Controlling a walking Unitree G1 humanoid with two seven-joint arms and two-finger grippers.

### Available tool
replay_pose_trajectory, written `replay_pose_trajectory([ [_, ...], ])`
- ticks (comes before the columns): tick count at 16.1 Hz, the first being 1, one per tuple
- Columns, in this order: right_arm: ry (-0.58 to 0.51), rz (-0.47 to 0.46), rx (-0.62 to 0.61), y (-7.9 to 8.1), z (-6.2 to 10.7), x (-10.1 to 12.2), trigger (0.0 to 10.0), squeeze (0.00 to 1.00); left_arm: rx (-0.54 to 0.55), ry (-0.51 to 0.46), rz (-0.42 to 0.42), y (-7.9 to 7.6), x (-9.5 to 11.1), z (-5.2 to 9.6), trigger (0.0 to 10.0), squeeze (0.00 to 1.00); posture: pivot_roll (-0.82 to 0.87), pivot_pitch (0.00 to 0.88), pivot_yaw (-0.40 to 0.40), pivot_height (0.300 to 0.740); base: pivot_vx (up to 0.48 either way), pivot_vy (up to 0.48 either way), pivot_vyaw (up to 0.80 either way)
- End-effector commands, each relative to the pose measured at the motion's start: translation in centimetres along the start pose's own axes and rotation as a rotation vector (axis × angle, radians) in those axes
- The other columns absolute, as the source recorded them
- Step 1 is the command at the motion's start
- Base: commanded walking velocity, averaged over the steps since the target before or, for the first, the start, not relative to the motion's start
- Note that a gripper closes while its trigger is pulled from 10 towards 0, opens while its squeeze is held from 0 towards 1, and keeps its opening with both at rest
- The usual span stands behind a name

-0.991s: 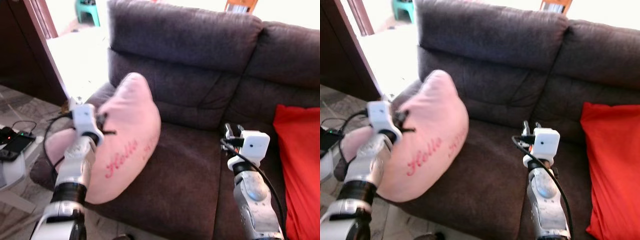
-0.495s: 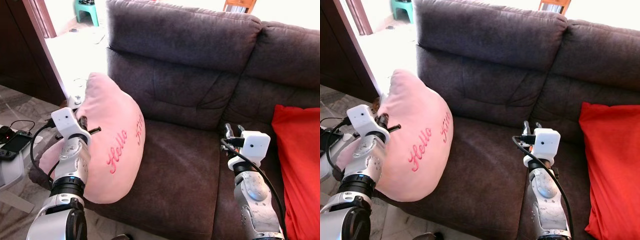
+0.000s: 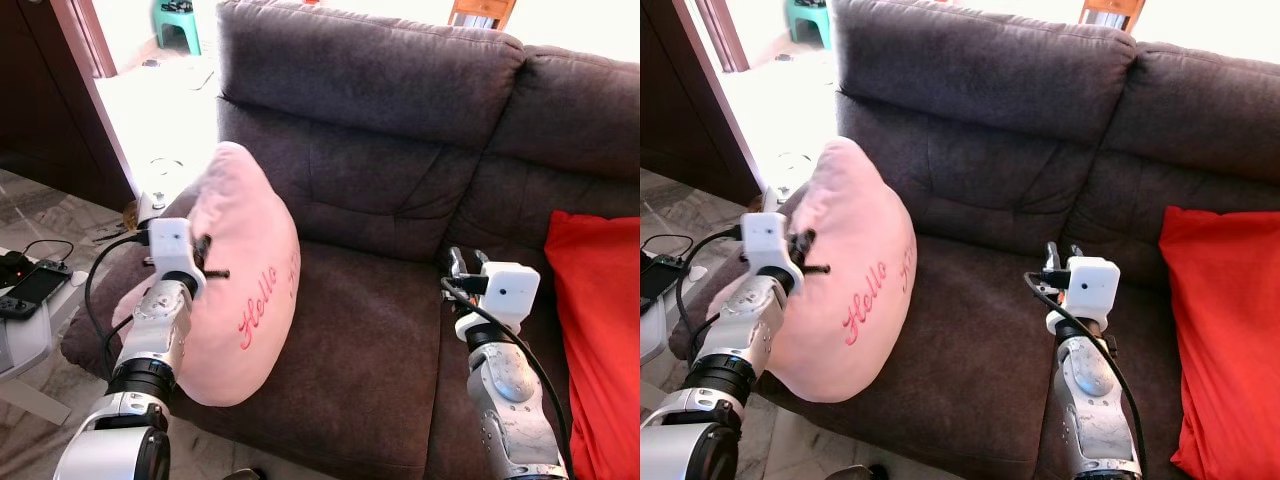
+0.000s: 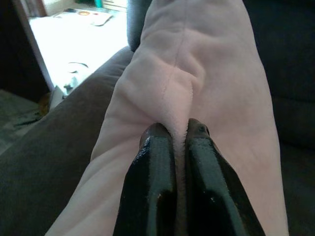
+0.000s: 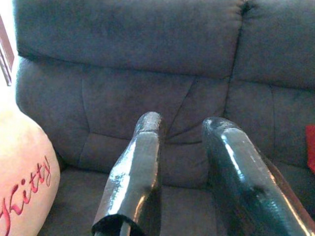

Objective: Move the pillow to the sofa from floor

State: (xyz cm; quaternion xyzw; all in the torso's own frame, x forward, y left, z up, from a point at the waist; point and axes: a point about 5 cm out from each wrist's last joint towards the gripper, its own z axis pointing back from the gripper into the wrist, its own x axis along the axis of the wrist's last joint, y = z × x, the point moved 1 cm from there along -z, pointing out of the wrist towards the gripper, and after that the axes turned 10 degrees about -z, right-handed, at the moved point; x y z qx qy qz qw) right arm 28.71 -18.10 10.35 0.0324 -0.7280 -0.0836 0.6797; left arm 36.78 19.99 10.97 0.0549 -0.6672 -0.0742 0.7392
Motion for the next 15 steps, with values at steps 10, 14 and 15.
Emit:
replay_pose_trajectory([
  [10, -0.010, 0.009, -0.012, -0.3, 0.1, 0.2, 10.0, 0.00, 0.118, -0.027, -0.032, 2.6, -1.8, 2.0, 10.0, 1.00, 0.05, 0.031, -0.035, 0.740, 0.000, 0.000, 0.00],
  [14, -0.010, 0.010, -0.012, -0.3, 0.2, 0.2, 10.0, 0.00, 0.156, -0.050, -0.028, 2.7, -1.6, 2.2, 10.0, 1.00, 0.05, 0.018, -0.031, 0.740, 0.000, 0.000, 0.00],
  [15, -0.010, 0.009, -0.012, -0.3, 0.3, 0.2, 10.0, 0.00, 0.174, -0.069, -0.021, 2.8, -1.3, 2.3, 10.0, 1.00, 0.05, 0.017, -0.030, 0.740, 0.000, 0.000, 0.00],
])
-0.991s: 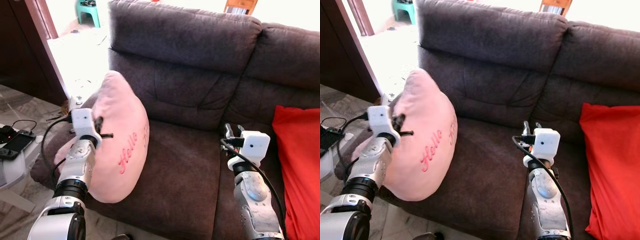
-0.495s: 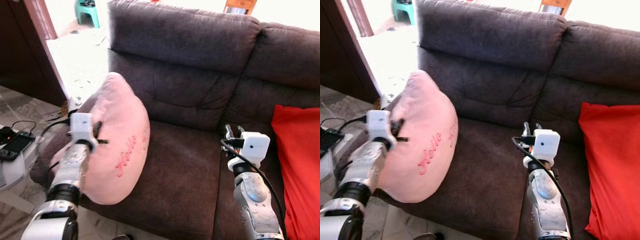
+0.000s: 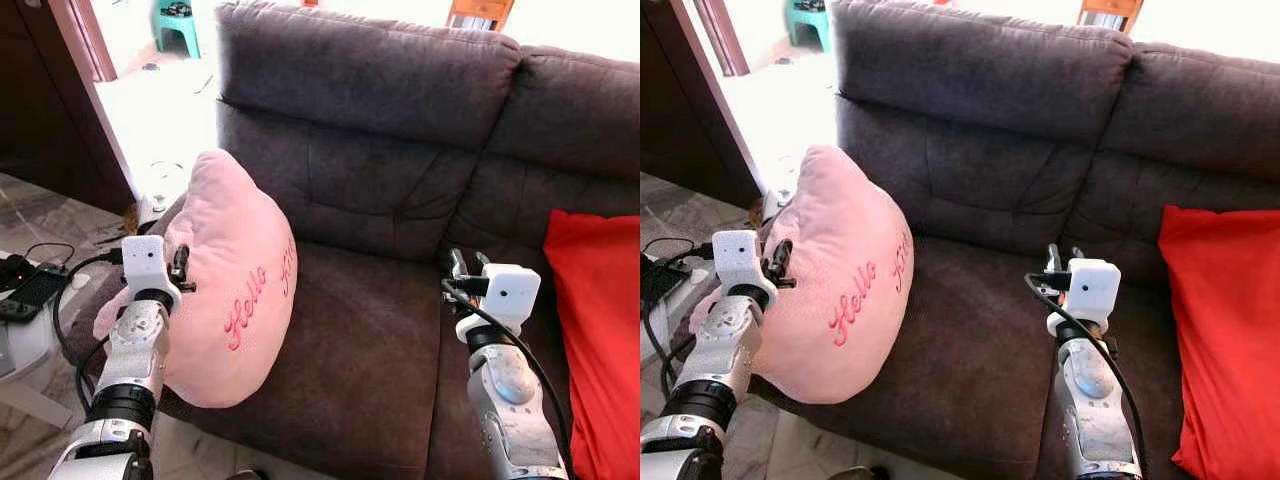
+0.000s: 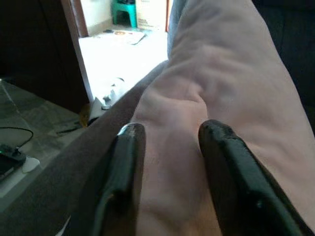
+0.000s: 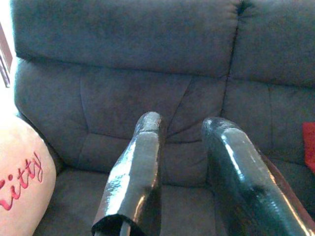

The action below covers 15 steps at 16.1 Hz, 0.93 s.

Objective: Move the pillow to the sofa from floor

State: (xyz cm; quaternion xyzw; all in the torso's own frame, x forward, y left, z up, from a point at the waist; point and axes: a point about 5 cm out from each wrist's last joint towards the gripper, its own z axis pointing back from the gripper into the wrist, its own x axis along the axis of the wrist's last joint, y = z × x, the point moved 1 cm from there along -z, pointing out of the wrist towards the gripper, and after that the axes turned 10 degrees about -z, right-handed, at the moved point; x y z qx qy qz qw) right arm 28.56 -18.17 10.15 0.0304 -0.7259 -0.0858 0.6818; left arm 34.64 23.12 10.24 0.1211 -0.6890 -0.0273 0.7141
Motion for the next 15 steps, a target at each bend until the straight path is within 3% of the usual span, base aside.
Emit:
replay_pose_trajectory([
  [1, -0.015, 0.009, -0.005, -0.2, 0.1, 0.3, 10.0, 0.00, 0.019, -0.030, 0.005, 0.1, 0.4, 0.1, 10.0, 1.00, 0.05, 0.014, -0.030, 0.740, 0.000, 0.000, 0.00],
  [4, -0.017, 0.009, -0.005, -0.1, 0.1, 0.3, 10.0, 0.00, 0.105, -0.130, 0.043, 1.2, 2.0, 0.4, 10.0, 1.00, 0.05, 0.006, -0.027, 0.740, 0.000, 0.000, 0.00],
  [6, -0.027, 0.006, -0.009, -0.2, 0.1, 0.5, 10.0, 0.00, 0.148, -0.197, 0.016, 1.7, 3.1, 0.8, 10.0, 1.00, 0.05, 0.006, -0.027, 0.740, 0.000, 0.000, 0.00],
  [10, -0.030, 0.009, -0.014, -0.3, 0.2, 0.4, 10.0, 0.00, 0.159, -0.330, -0.177, 1.2, 5.5, 2.1, 10.0, 1.00, 0.05, 0.004, -0.029, 0.740, 0.000, 0.000, 0.00],
  [11, -0.039, 0.009, -0.016, -0.2, 0.1, 0.6, 10.0, 0.00, 0.125, -0.394, -0.242, 0.1, 6.8, 2.8, 10.0, 0.00, 0.06, 0.012, -0.033, 0.740, 0.000, 0.000, 0.00],
  [12, -0.041, 0.009, -0.017, -0.2, 0.1, 0.6, 10.0, 0.00, 0.117, -0.405, -0.245, -0.2, 7.1, 2.9, 10.0, 0.00, 0.06, 0.012, -0.033, 0.740, 0.000, 0.000, 0.00],
  [13, -0.060, 0.004, -0.020, -0.2, 0.1, 0.9, 10.0, 0.00, 0.039, -0.476, -0.285, -1.8, 8.1, 3.5, 10.0, 0.00, 0.06, 0.027, -0.037, 0.740, 0.000, 0.000, 0.00],
  [15, -0.081, -0.008, -0.033, -0.3, 0.2, 1.1, 10.0, 0.00, -0.048, -0.503, -0.275, -3.8, 8.3, 4.3, 10.0, 0.00, 0.06, 0.033, -0.036, 0.740, 0.000, 0.000, 0.00],
])
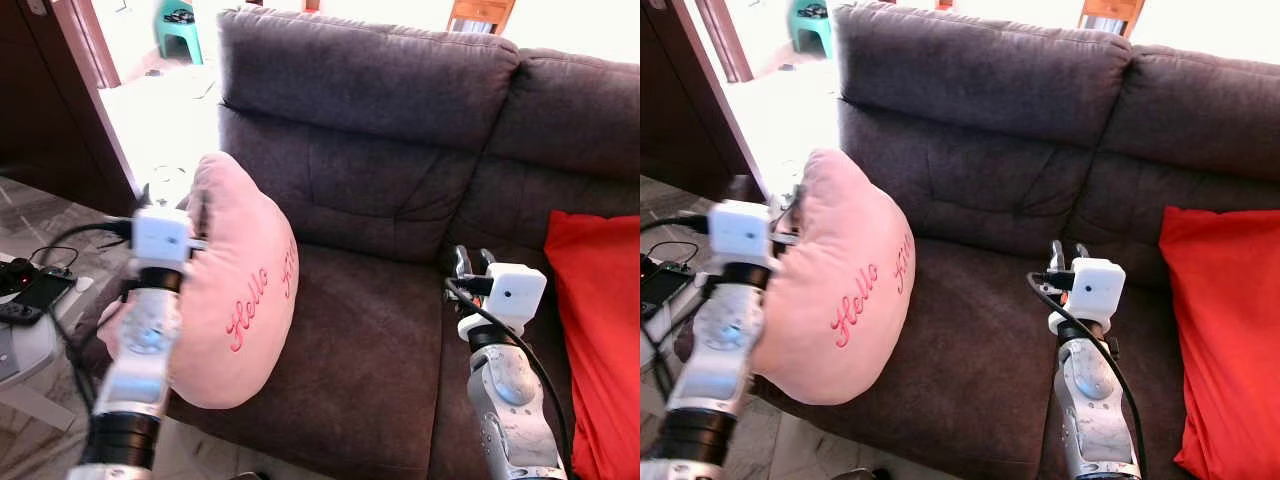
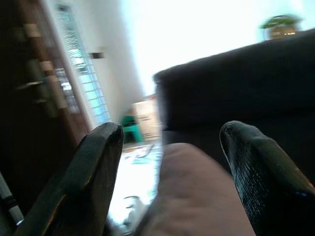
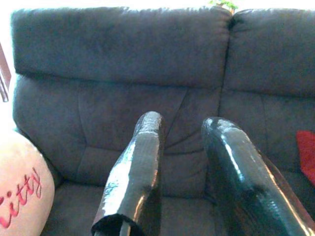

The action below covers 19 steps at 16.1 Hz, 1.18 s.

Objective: Move the pillow to the sofa from floor

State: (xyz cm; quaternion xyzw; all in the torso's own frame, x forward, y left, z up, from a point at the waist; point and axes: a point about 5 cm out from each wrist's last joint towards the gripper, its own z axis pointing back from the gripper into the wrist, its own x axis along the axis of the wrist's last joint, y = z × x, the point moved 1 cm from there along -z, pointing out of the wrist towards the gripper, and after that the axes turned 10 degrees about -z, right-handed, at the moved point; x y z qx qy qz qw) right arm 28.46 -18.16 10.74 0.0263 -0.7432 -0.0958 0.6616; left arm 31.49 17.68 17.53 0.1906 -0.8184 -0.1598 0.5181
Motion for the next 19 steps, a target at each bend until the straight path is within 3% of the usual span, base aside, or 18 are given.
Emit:
replay_pose_trajectory([
  [1, -0.025, 0.003, -0.019, -0.4, 0.1, 0.5, 10.0, 0.00, -0.100, -0.029, -0.022, -1.6, 0.6, 0.5, 10.0, 0.00, 0.06, 0.034, -0.035, 0.740, 0.000, 0.000, 0.00],
  [3, -0.002, 0.011, -0.029, -0.5, 0.2, -0.2, 10.0, 0.00, -0.210, 0.019, -0.036, -3.1, -0.4, 1.3, 10.0, 0.00, 0.06, 0.038, -0.035, 0.740, 0.000, 0.000, 0.00],
  [5, 0.048, 0.026, -0.054, -1.1, 0.4, -1.5, 10.0, 0.00, -0.357, 0.131, -0.045, -4.6, -2.3, 2.9, 10.0, 0.00, 0.07, 0.043, -0.032, 0.740, 0.000, 0.000, 0.00],
  [9, 0.162, 0.080, -0.077, -2.2, 1.1, -4.2, 10.0, 0.00, -0.324, 0.265, -0.006, -3.8, -5.0, 5.1, 10.0, 0.00, 0.07, 0.039, -0.034, 0.740, 0.000, 0.000, 0.00],
  [11, 0.280, 0.093, -0.150, -3.9, 2.3, -6.7, 10.0, 0.00, -0.344, 0.393, 0.053, -3.9, -7.4, 7.3, 10.0, 0.00, 0.07, 0.033, -0.036, 0.740, 0.000, 0.000, 0.00],
  [13, 0.374, 0.068, -0.223, -5.2, 3.6, -8.8, 10.0, 0.00, -0.411, 0.410, 0.062, -4.3, -7.8, 8.6, 10.0, 0.00, 0.06, 0.034, -0.036, 0.740, 0.000, 0.000, 0.00],
  [15, 0.401, 0.081, -0.225, -5.3, 4.1, -9.6, 10.0, 0.00, -0.413, 0.418, 0.049, -4.3, -7.9, 9.3, 10.0, 0.00, 0.07, 0.031, -0.039, 0.740, 0.000, 0.000, 0.00],
  [19, 0.541, 0.094, -0.230, -6.1, 6.6, -12.6, 10.0, 0.00, -0.399, 0.540, 0.059, -4.5, -9.8, 13.3, 10.0, 0.00, 0.08, 0.019, -0.039, 0.740, 0.000, 0.000, 0.00],
])
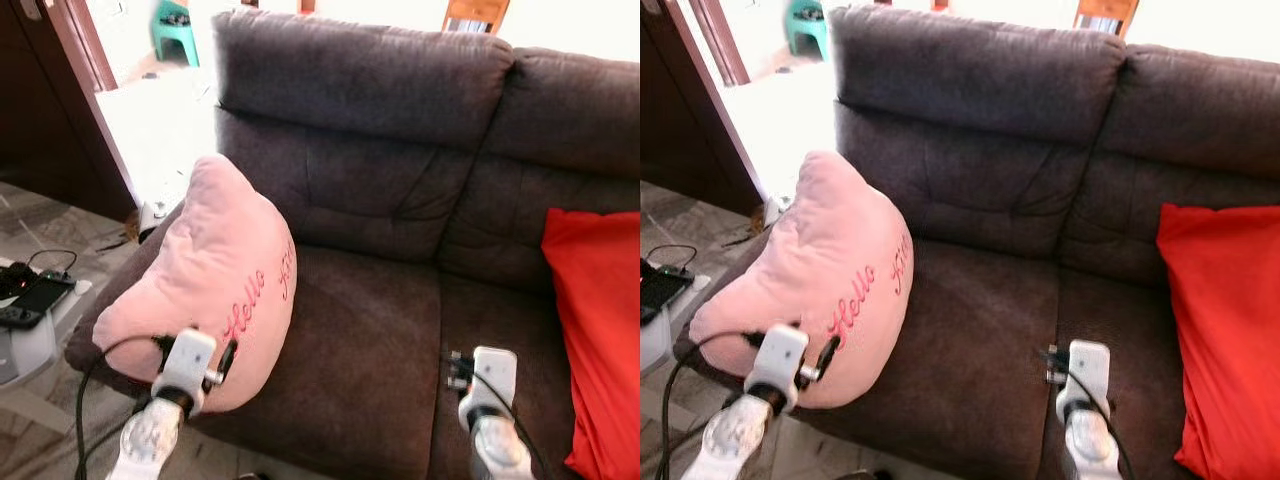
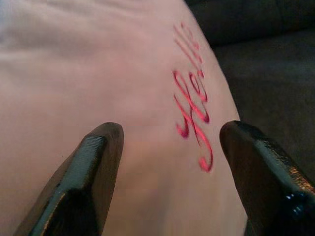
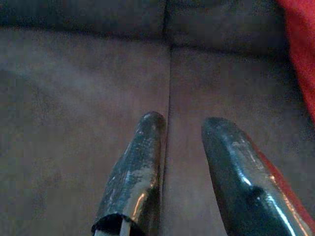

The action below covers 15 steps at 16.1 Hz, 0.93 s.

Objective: Move the pillow to the sofa from floor

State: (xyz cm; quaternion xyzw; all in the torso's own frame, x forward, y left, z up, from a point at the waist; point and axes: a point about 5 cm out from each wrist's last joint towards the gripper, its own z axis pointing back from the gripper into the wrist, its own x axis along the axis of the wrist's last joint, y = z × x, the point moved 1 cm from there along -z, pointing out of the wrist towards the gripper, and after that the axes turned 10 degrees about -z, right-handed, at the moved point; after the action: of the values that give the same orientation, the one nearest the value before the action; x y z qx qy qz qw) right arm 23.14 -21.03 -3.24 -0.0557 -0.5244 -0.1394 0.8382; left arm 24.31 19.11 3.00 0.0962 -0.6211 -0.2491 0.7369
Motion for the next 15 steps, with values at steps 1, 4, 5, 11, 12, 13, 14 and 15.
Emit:
replay_pose_trajectory([
  [1, 0.038, 0.023, -0.005, -0.6, 0.2, -1.1, 10.0, 0.00, -0.002, 0.094, 0.047, -0.8, -2.2, 0.9, 10.0, 0.00, 0.07, 0.014, -0.037, 0.740, 0.000, 0.000, 0.00],
  [4, 0.130, 0.048, -0.007, -0.9, 0.6, -3.2, 10.0, 0.00, 0.008, 0.254, 0.152, -2.0, -5.8, 2.7, 10.0, 0.00, 0.06, 0.000, -0.035, 0.740, 0.000, 0.000, 0.00],
  [5, 0.140, 0.050, -0.006, -0.9, 0.7, -3.4, 10.0, 0.00, 0.019, 0.273, 0.173, -1.9, -6.2, 2.8, 10.0, 0.00, 0.07, 0.000, -0.035, 0.740, 0.000, 0.000, 0.00],
  [11, 0.268, 0.071, 0.041, -0.5, 1.5, -6.0, 10.0, 0.00, 0.122, 0.474, 0.400, -2.6, -9.9, 3.5, 10.0, 0.00, 0.05, 0.000, -0.040, 0.740, 0.000, 0.000, 0.00],
  [12, 0.317, 0.076, 0.045, -0.7, 2.0, -6.9, 10.0, 0.00, 0.126, 0.515, 0.409, -3.0, -10.5, 3.8, 10.0, 0.00, 0.05, 0.000, -0.040, 0.740, 0.000, 0.000, 0.00],
  [13, 0.337, 0.085, 0.050, -0.7, 2.2, -7.3, 10.0, 0.00, 0.140, 0.527, 0.410, -2.9, -10.7, 3.8, 10.0, 0.00, 0.05, 0.000, -0.043, 0.740, 0.000, 0.000, 0.00],
  [14, 0.349, 0.089, 0.047, -0.8, 2.4, -7.5, 10.0, 0.00, 0.155, 0.540, 0.416, -2.8, -10.8, 3.8, 10.0, 0.00, 0.05, 0.000, -0.047, 0.740, 0.000, 0.000, 0.00],
  [15, 0.357, 0.089, 0.045, -0.9, 2.4, -7.6, 10.0, 0.00, 0.166, 0.551, 0.433, -2.7, -11.0, 3.7, 10.0, 0.00, 0.06, 0.000, -0.050, 0.740, 0.000, 0.000, 0.00],
])
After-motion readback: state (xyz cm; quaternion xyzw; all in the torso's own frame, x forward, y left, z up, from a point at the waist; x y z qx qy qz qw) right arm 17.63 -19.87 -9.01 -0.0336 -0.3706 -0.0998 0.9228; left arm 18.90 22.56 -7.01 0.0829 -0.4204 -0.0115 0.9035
